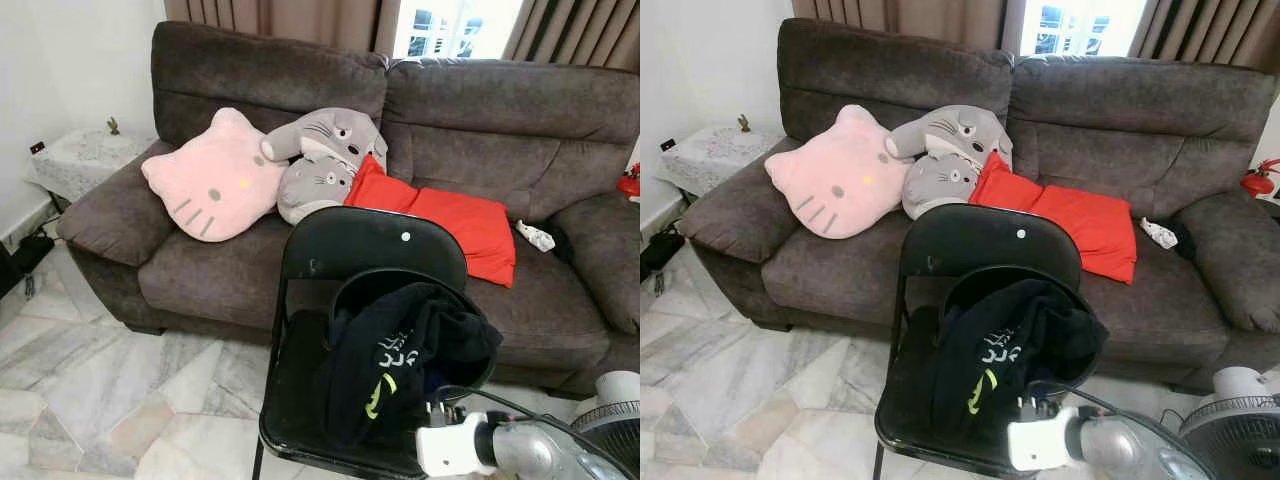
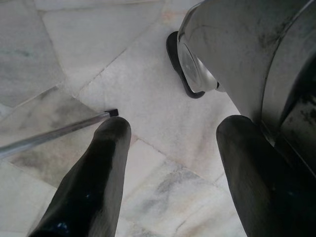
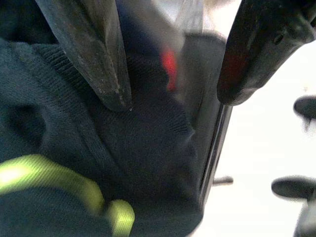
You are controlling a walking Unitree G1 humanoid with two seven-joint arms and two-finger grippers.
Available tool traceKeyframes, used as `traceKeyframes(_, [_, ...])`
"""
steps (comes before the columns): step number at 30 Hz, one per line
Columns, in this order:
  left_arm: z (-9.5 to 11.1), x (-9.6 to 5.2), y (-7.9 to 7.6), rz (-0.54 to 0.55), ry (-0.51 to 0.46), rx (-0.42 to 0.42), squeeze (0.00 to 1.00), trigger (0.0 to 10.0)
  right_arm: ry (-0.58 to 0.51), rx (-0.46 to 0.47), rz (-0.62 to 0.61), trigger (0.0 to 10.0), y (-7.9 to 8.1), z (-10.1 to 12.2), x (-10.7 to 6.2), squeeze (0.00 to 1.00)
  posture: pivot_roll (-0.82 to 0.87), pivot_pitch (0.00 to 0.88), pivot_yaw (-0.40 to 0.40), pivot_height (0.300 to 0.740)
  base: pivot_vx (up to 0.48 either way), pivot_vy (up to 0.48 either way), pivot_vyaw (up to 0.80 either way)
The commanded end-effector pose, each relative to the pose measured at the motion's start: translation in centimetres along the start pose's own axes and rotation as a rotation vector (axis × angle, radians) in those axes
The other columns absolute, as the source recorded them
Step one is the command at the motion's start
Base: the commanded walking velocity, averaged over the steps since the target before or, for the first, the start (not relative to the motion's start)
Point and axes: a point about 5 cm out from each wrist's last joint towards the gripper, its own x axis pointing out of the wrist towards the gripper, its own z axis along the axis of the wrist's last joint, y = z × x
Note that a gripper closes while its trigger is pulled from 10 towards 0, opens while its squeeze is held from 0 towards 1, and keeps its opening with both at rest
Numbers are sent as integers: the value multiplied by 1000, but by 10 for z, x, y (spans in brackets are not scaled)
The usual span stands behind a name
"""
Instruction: Hang hanger
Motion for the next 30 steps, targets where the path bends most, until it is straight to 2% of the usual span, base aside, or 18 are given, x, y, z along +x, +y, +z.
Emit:
traceKeyframes(1, [0,1,-5,-15,4,-8,0,10000,77,4,-21,10000,4,-17,-5,0,-86,30,-46,740,0,0,0])
traceKeyframes(5, [0,1,-5,-15,4,-8,0,10000,126,-7,-68,10000,4,-27,-8,0,-86,30,-46,740,0,0,0])
traceKeyframes(9, [0,1,-4,-15,5,-7,0,10000,129,-35,-183,10000,-9,-32,-14,0,-86,30,-46,740,0,0,0])
traceKeyframes(17, [0,1,-4,-14,5,-5,0,10000,114,-54,-321,10000,-29,-37,-27,0,-89,30,-48,740,0,0,0])
traceKeyframes(21, [0,1,-5,-16,5,-5,0,10000,121,-9,-379,10000,-37,-43,-38,0,-90,29,-49,740,0,0,0])
traceKeyframes(23, [0,1,-5,-16,6,-6,0,10000,124,31,-396,10000,-40,-47,-43,0,-93,28,-51,740,0,0,0])
traceKeyframes(24, [0,1,-5,-17,6,-5,0,10000,124,81,-402,10000,-41,-49,-46,0,-96,27,-51,740,0,0,0])
traceKeyframes(25, [1,1,-5,-19,7,-4,0,10000,169,160,-332,10000,-32,-58,-48,0,-98,27,-50,740,0,0,0])
traceKeyframes(27, [1,1,-5,-19,7,-3,0,10000,192,169,-299,10000,-27,-61,-49,0,-103,26,-50,740,0,0,0])
traceKeyframes(28, [1,1,-5,-22,8,-1,0,10000,264,217,-192,10000,-10,-71,-51,0,-103,26,-50,740,0,0,0])
traceKeyframes(29, [1,1,-5,-22,8,-1,0,10000,264,217,-192,10000,-10,-71,-51,0,-103,26,-50,740,0,0,0])
traceKeyframes(30, [1,1,-6,-24,8,-1,0,10000,318,244,-75,10000,7,-79,-54,0,-99,24,-51,740,0,0,0])
